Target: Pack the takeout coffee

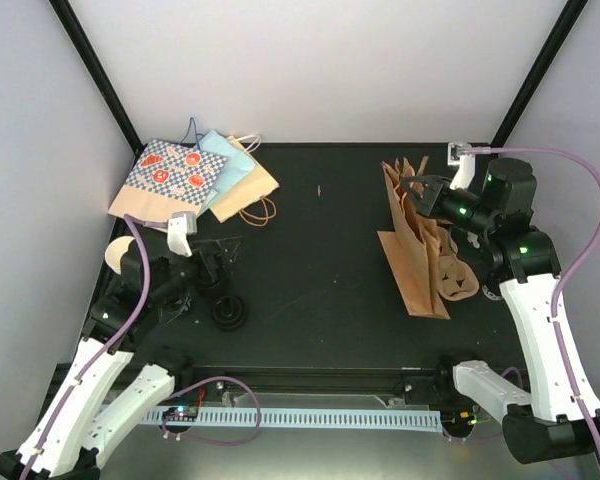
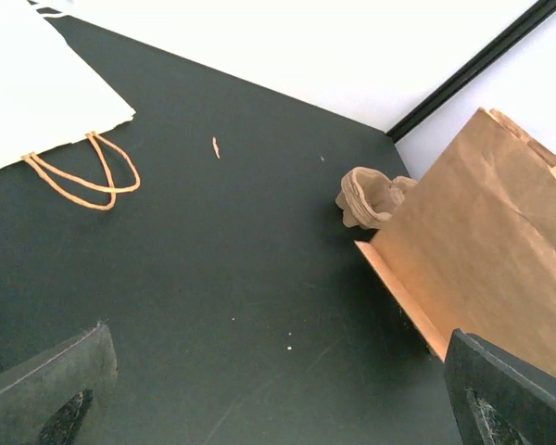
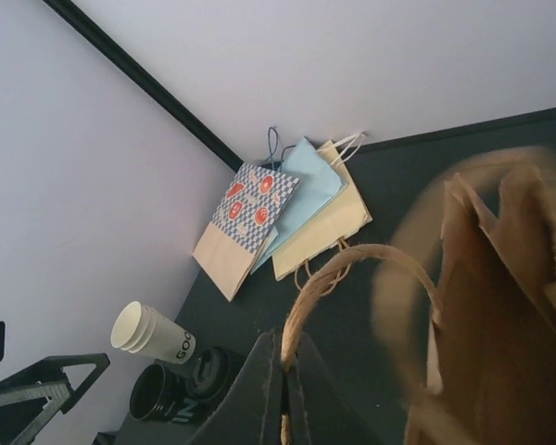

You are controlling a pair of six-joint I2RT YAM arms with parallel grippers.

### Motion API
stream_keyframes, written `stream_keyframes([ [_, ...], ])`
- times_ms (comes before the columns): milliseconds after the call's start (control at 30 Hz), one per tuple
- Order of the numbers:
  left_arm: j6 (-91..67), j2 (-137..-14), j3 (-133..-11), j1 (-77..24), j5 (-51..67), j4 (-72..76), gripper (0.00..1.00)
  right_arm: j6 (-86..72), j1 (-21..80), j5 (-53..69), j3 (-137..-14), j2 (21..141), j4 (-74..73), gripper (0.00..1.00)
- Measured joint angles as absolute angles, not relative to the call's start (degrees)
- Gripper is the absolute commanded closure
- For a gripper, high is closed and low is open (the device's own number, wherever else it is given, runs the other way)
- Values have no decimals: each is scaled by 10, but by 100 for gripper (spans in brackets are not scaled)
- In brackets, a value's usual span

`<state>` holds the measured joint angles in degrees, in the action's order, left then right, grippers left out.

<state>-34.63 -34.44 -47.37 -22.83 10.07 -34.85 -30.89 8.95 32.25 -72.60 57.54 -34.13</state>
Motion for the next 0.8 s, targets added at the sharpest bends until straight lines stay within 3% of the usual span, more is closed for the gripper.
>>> stream_keyframes([
  [433, -343, -340, -474, -228, 211, -294, 1, -298, 140, 328, -842, 597, -359, 99],
  [800, -449, -426, -413, -286, 310, -171, 4, -278, 257, 229, -808, 656, -356, 99],
])
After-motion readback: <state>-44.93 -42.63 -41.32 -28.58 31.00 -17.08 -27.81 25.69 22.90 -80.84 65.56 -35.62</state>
